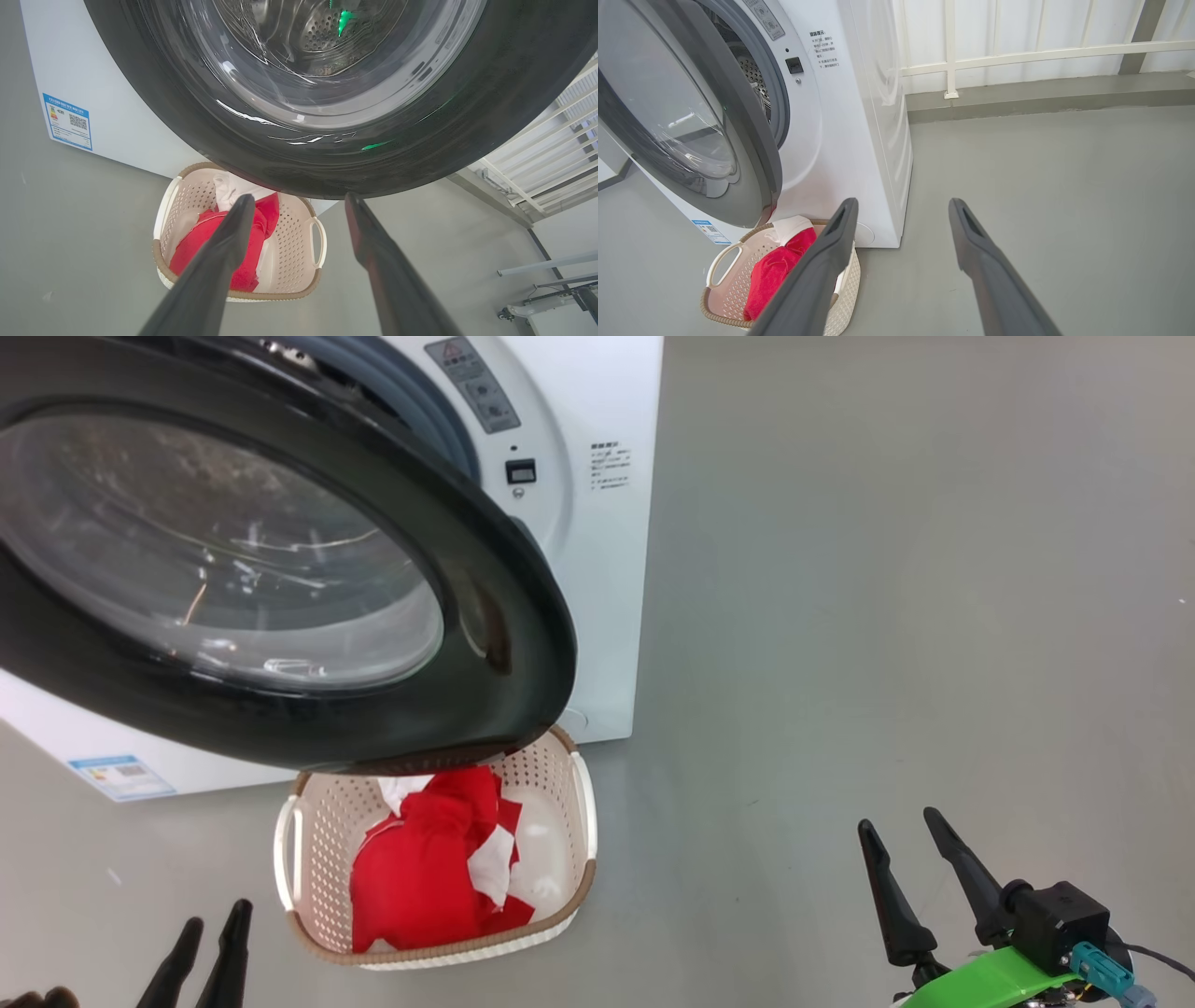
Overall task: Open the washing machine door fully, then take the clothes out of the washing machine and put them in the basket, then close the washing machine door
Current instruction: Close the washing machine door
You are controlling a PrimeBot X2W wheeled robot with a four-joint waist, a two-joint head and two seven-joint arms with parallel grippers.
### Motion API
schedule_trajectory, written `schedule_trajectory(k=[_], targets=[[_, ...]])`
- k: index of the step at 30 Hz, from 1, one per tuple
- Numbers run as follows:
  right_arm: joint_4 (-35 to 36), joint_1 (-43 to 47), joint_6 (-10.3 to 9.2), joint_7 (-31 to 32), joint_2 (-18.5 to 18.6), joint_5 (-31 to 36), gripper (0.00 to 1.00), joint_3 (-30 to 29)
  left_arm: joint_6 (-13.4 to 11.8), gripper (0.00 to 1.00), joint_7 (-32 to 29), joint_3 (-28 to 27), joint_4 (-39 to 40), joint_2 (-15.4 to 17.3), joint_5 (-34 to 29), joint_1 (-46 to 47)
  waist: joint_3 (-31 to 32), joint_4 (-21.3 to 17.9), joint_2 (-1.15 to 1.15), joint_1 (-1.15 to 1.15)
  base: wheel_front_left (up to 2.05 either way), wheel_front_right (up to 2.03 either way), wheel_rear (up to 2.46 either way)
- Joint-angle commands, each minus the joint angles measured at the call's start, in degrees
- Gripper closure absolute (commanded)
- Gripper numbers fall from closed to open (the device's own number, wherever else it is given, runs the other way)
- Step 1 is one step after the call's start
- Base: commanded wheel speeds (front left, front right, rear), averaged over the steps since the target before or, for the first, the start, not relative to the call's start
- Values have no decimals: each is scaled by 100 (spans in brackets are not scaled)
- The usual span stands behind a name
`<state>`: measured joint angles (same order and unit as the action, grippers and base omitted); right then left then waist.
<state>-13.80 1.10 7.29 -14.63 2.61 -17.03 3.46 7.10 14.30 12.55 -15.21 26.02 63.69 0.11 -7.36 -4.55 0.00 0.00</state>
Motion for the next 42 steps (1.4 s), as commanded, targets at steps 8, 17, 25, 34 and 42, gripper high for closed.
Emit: schedule_trajectory(k=[8,17,25,34,42], targets=[[129,57,20,-37,27,84,0,63,39,0,69,-1028,20,-400,-1403,-187,152,-102,0,0,0,0,0],[134,192,20,-37,63,59,0,19,39,0,70,-1629,311,-903,-2647,-373,279,-64,0,0,0,0,0],[139,281,20,-37,120,26,0,17,39,0,70,-2077,512,-1279,-3456,-463,385,-11,0,0,0,0,0],[134,306,20,-37,146,8,0,27,39,0,70,-2325,481,-1476,-3681,-592,438,2,0,0,0,0,0],[142,306,20,-37,129,20,0,33,39,0,70,-2307,494,-1525,-3783,-615,430,29,0,0,0,0,0]])
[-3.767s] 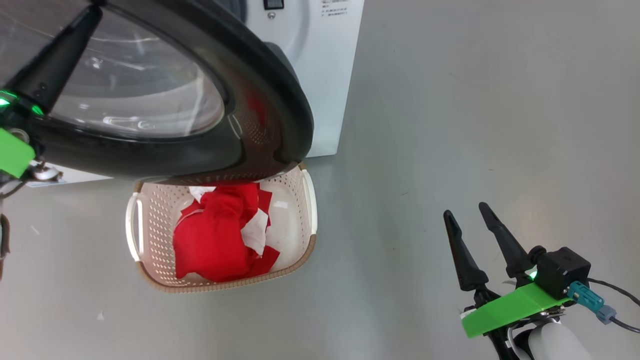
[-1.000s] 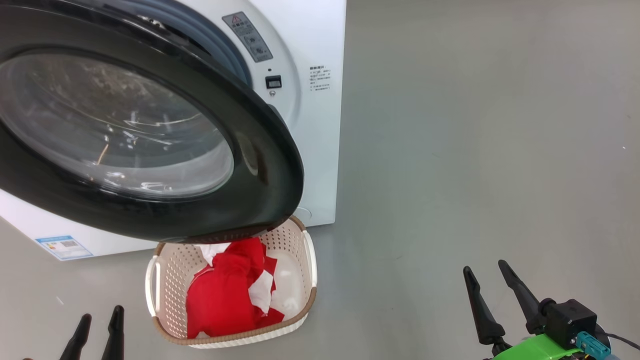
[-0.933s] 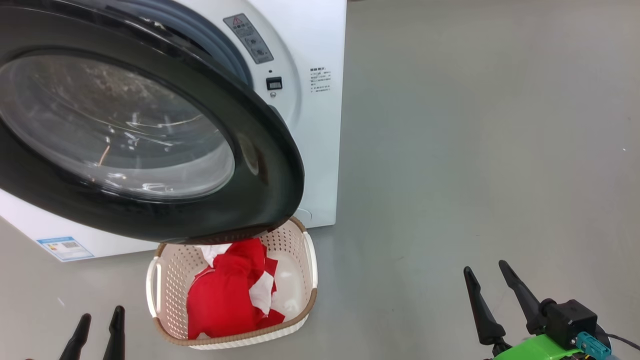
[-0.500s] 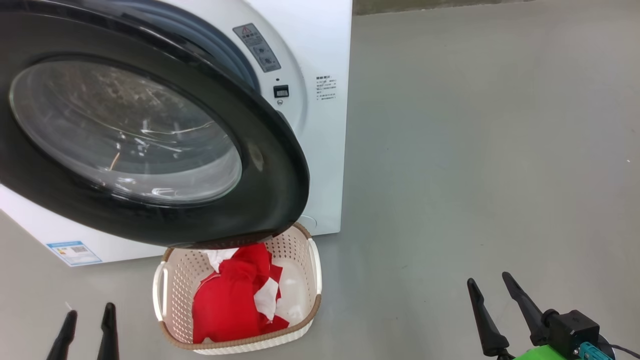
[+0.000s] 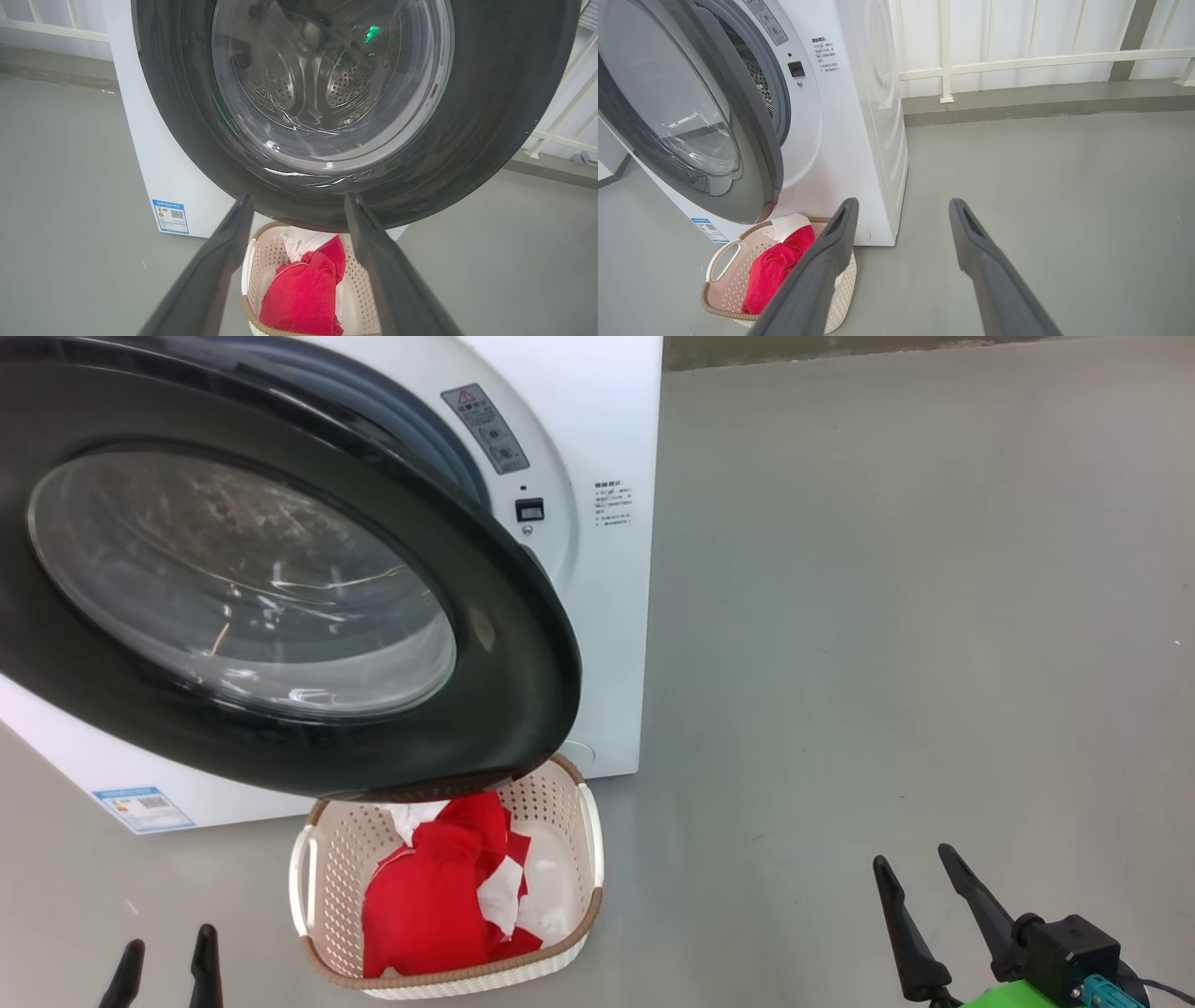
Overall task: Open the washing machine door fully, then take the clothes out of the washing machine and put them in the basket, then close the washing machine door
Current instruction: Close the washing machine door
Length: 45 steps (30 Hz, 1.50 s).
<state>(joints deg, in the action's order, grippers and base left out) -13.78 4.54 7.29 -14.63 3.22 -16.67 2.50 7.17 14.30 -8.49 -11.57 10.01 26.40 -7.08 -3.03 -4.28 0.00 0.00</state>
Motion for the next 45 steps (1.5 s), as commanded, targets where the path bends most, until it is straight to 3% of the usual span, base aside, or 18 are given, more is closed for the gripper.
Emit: schedule_trajectory(k=[1,11,14,15,34,45], targets=[[140,-39,20,-37,67,-16,0,128,32,0,70,-203,131,76,-53,104,-3,2,0,0,0,0,0],[154,-89,20,-37,45,-17,0,122,32,0,70,-30,184,0,-161,206,-14,189,0,0,0,0,0],[153,-178,20,-37,34,-62,83,191,32,0,70,73,187,-44,-197,257,-21,334,0,0,0,0,0],[154,-224,20,-37,30,-75,100,219,32,0,70,81,193,-68,-206,271,-22,388,0,0,0,0,0],[-176,-2061,20,-37,-28,-300,100,1131,32,0,70,485,346,-332,-314,621,-339,1592,0,0,0,0,0],[-653,-2955,20,-37,-33,-340,100,1226,32,0,70,728,367,-467,-236,962,-809,2006,0,0,0,0,0]])
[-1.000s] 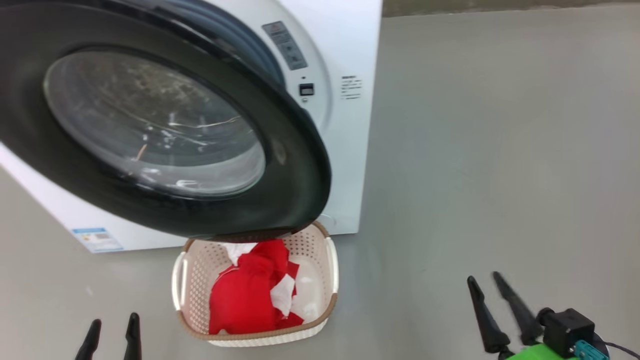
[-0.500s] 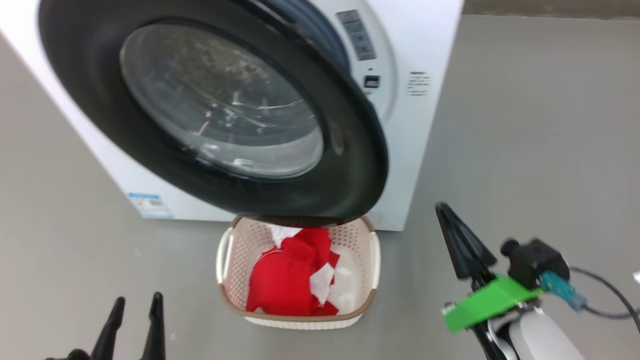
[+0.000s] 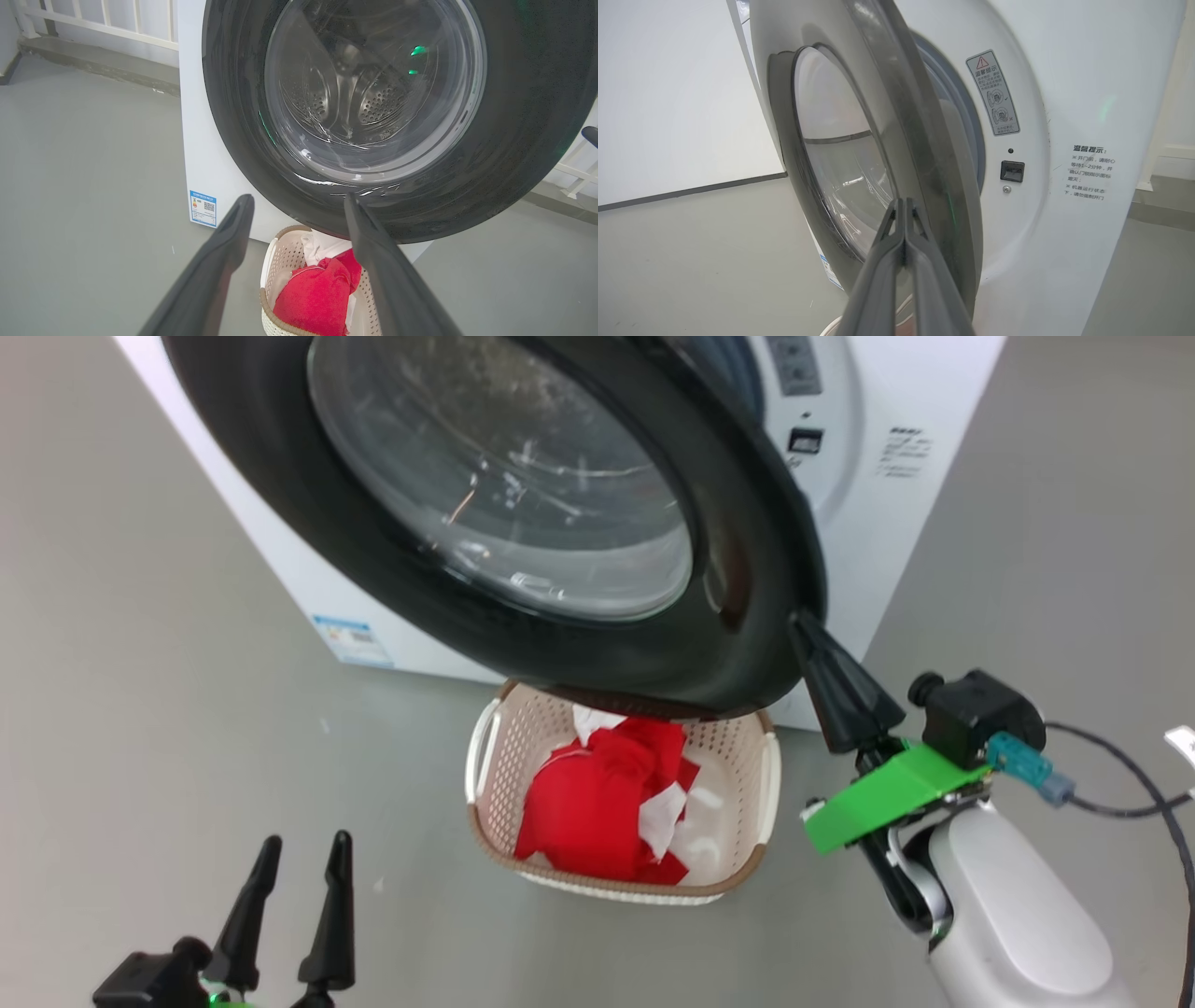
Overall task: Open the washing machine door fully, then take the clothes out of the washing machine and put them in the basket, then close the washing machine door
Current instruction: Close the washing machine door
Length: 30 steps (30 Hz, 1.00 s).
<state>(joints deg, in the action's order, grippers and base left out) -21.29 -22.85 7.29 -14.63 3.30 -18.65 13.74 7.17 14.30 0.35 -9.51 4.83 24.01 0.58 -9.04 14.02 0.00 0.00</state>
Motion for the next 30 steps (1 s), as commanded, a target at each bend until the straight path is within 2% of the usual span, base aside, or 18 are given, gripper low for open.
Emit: schedule_trajectory(k=[1,30], targets=[[77,-263,20,-37,-41,-137,100,88,32,0,70,-134,162,44,9,223,-249,199,0,0,0,0,0],[89,-1844,20,-37,131,251,100,-1045,32,0,70,227,218,-73,395,1068,-1472,659,0,0,0,0,0]])
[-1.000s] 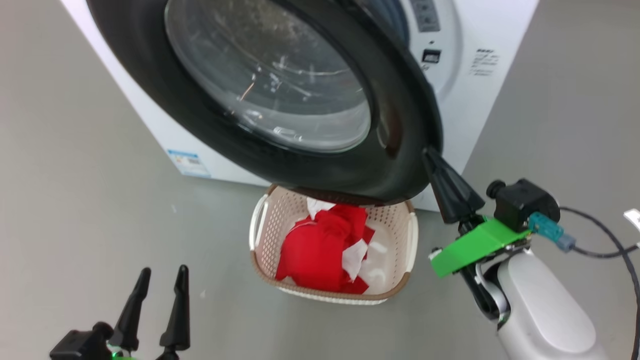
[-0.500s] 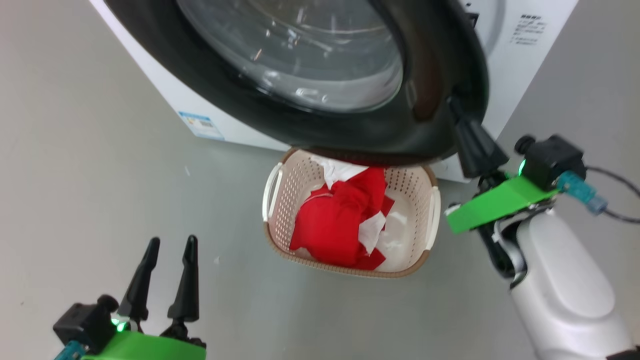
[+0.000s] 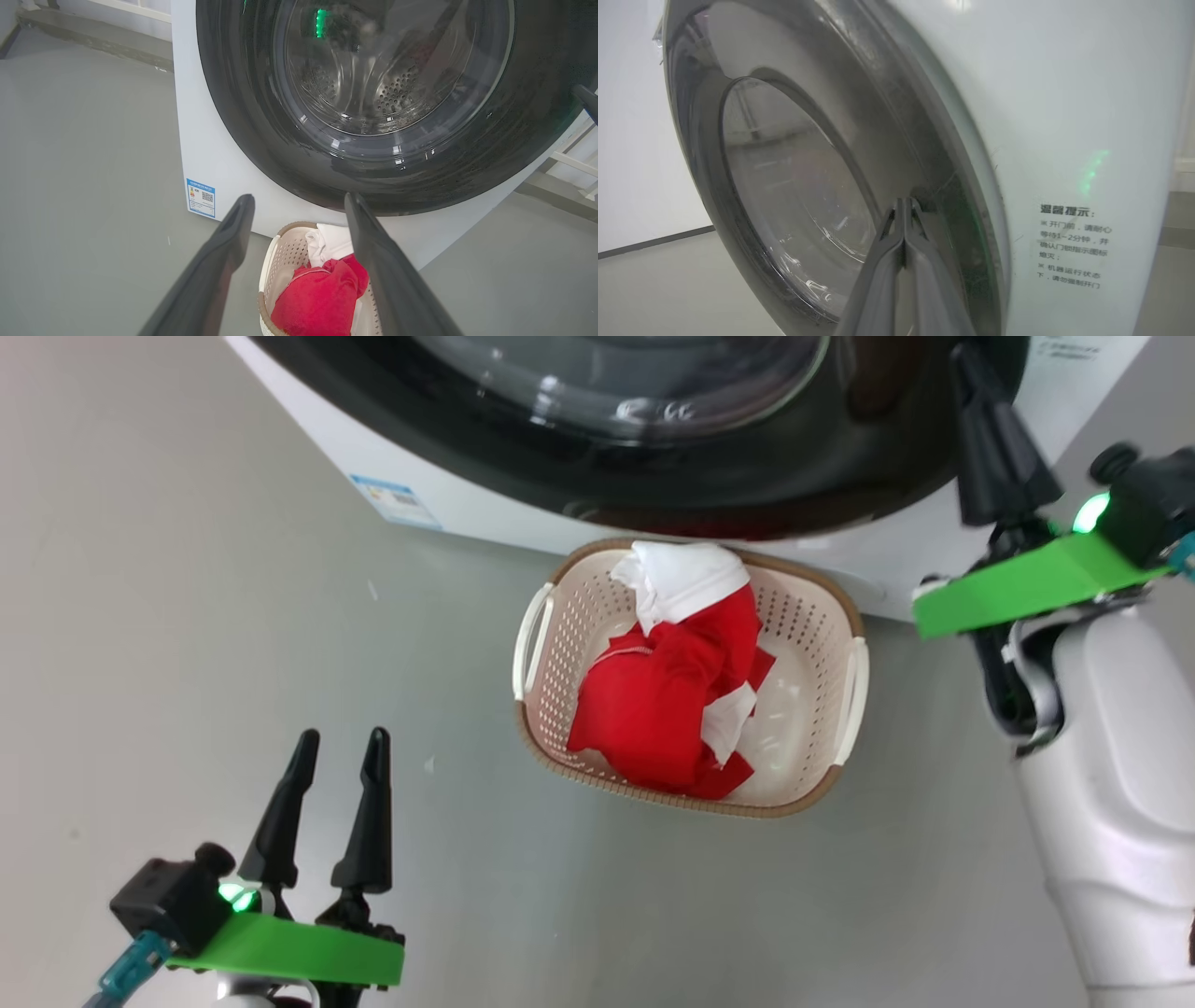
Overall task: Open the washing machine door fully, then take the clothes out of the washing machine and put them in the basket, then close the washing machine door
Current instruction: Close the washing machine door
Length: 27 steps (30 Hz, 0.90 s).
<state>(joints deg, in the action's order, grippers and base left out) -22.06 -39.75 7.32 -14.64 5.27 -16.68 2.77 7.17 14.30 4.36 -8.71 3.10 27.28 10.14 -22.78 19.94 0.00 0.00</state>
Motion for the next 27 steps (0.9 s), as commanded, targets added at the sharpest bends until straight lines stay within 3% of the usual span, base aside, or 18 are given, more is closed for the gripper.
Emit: schedule_trajectory(k=[1,9,16,17,18,19,20,21,27], targets=[[179,-216,17,-36,-63,69,100,-2,32,0,70,-167,134,98,78,140,-134,80,0,0,0,0,0],[183,-480,17,-36,-50,136,100,-123,32,0,70,-153,116,123,110,257,-246,79,0,0,0,0,0],[98,-223,17,-36,-79,123,100,102,32,0,70,-136,31,204,78,231,-85,-38,0,0,0,0,0],[76,-153,17,-36,-84,116,95,156,32,0,70,-140,8,223,71,221,-48,-64,0,0,0,0,0],[58,-77,17,-36,-89,110,82,212,32,0,70,-149,-14,243,62,210,-10,-93,0,0,0,0,0],[49,6,17,-36,-97,101,64,257,32,0,70,-158,-33,264,52,195,33,-124,0,0,0,0,0],[42,95,17,-36,-105,93,37,304,32,0,70,-162,-48,291,40,177,76,-159,0,0,0,0,0],[40,190,17,-36,-113,80,2,352,32,0,70,-163,-59,318,26,159,121,-192,0,0,0,0,0],[124,874,17,-36,-164,-27,0,419,32,0,70,-136,-137,491,-34,45,402,-407,0,0,0,0,0]])
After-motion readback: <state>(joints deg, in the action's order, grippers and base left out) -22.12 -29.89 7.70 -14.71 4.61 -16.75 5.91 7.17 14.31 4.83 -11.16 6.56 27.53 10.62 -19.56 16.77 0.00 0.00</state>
